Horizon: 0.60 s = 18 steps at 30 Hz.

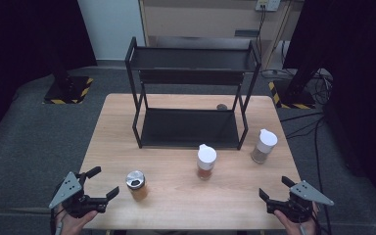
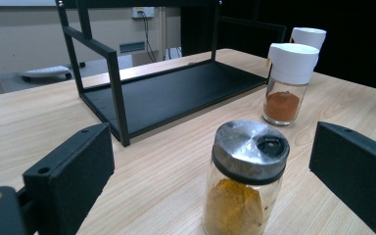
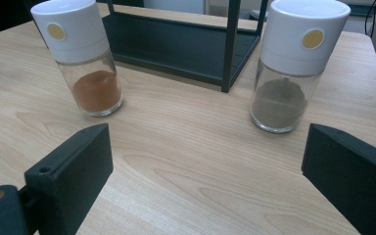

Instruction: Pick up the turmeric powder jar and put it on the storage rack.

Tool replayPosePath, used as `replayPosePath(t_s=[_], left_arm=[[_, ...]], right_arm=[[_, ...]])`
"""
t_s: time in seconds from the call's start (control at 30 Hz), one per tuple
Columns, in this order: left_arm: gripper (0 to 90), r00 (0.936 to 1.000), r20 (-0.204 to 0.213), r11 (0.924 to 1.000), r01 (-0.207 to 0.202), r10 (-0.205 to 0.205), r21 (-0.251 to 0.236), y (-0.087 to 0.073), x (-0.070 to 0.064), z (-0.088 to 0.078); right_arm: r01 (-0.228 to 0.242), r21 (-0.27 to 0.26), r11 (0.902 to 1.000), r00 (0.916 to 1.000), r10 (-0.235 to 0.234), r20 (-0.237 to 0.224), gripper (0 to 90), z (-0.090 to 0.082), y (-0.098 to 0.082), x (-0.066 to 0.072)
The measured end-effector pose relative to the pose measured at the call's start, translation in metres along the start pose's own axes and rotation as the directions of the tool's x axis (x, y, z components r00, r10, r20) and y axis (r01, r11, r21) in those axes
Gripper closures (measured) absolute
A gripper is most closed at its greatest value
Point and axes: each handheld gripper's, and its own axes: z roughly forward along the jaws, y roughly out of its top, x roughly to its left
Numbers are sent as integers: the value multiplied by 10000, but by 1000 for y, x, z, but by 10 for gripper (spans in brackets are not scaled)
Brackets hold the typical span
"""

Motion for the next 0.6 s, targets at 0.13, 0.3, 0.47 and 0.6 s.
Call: replayPosePath(t_s=[0.13,0.3,0.47,0.6], left_arm=[[19,9998,160,9996,-142,138,231,11,4,1],[19,9989,421,9985,-217,196,503,23,9,4],[19,9978,639,9968,-243,195,761,32,13,9],[20,9968,767,9946,-293,217,997,39,13,15]], right_arm=[[-37,48,10000,10000,37,-2,51,0,0,0],[-47,40,10000,10000,46,15,52,0,0,0],[-51,38,10000,10000,50,32,54,0,0,0],[-41,33,10000,10000,41,50,54,0,0,0]])
